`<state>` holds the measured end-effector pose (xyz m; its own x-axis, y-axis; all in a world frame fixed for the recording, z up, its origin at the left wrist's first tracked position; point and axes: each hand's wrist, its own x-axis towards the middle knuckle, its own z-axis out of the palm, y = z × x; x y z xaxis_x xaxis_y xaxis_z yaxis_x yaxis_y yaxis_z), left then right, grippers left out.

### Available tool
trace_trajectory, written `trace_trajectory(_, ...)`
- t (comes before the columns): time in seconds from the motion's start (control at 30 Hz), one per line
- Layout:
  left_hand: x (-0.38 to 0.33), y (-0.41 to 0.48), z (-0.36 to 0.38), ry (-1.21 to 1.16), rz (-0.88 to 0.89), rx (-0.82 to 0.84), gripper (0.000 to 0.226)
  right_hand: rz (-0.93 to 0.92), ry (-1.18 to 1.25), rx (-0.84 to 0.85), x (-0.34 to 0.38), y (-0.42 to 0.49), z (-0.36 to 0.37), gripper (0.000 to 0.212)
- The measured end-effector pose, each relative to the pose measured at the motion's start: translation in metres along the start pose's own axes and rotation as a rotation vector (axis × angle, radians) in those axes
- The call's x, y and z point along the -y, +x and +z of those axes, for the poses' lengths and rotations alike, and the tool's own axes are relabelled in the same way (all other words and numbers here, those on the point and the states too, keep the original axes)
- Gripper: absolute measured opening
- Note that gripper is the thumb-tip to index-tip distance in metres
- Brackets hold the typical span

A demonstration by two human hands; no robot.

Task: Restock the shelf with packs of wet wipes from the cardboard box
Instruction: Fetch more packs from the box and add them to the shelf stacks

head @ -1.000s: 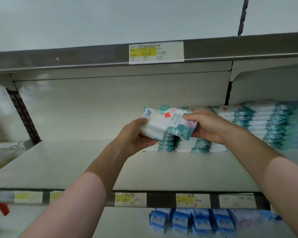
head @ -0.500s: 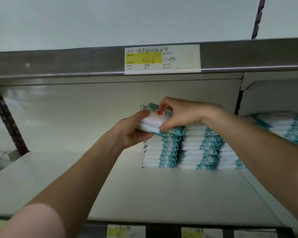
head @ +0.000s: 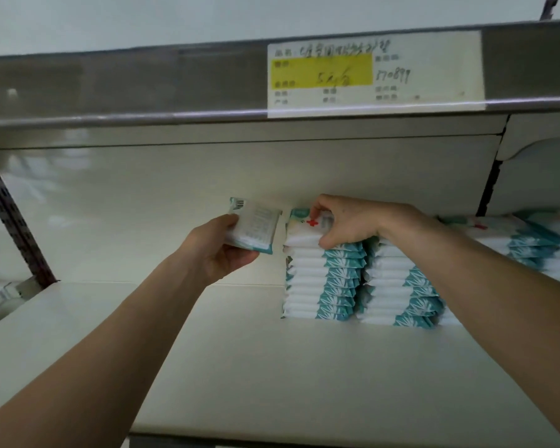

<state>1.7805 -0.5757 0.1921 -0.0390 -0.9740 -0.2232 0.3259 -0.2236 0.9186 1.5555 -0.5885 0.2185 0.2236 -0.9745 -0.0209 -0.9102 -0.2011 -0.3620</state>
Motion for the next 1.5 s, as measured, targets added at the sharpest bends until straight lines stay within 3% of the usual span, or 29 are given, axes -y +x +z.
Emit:
trace_trajectory(0.3,-0.001,0.006,0.011,-0.066,-0.027,0.111,0.014,-0.037,-0.162,-0.082,-0.006,0.001,0.003,0.044)
trace_trajectory(0.37,-0.003,0.006,0.018,-0.060,-0.024,0.141,0.014,-0.056,-0.001,-0.155,-0.005,-0.006,-0.008,0.042)
trace_trajectory(0.47,-0.006,0.006,0.037,-0.009,-0.008,0.203,0.017,-0.018,0.508,-0.304,-0.003,-0.021,-0.029,0.021)
trace_trajectory(0.53,-0.006,0.003,0.053,0.034,-0.006,0.255,0.014,0.052,0.811,-0.286,-0.005,-0.031,-0.040,0.009)
trace_trajectory(0.7,-0.004,-0.008,0.095,0.047,-0.079,0.336,0.011,0.185,0.968,-0.298,-0.025,-0.052,-0.042,0.009)
trace_trajectory(0.8,0.001,-0.010,0.114,0.150,0.059,0.310,0.023,0.258,1.080,-0.373,-0.041,-0.063,-0.040,0.008)
trace_trajectory(0.93,0.014,-0.017,0.126,0.453,0.291,0.495,0.055,0.328,1.124,-0.417,-0.061,-0.081,-0.038,0.003)
trace_trajectory(1.07,0.024,-0.021,0.134,0.733,0.473,0.548,0.073,0.331,1.170,-0.370,-0.073,-0.097,-0.035,0.008)
trace_trajectory(1.17,0.026,-0.020,0.136,0.570,0.359,0.659,0.070,0.351,1.190,-0.423,-0.083,-0.105,-0.037,0.023)
trace_trajectory(1.27,0.032,-0.019,0.144,0.781,0.481,0.572,0.056,0.368,1.147,-0.390,-0.086,-0.112,-0.041,0.005)
trace_trajectory(1.3,0.035,-0.019,0.147,0.784,0.498,0.527,0.046,0.358,1.151,-0.385,-0.086,-0.113,-0.042,0.009)
trace_trajectory(1.37,0.036,-0.019,0.151,0.696,0.432,0.467,0.032,0.329,1.141,-0.397,-0.087,-0.116,-0.046,0.021)
trace_trajectory(1.5,0.032,-0.015,0.151,0.507,0.117,0.424,0.031,0.326,0.956,-0.368,-0.091,-0.120,-0.048,0.028)
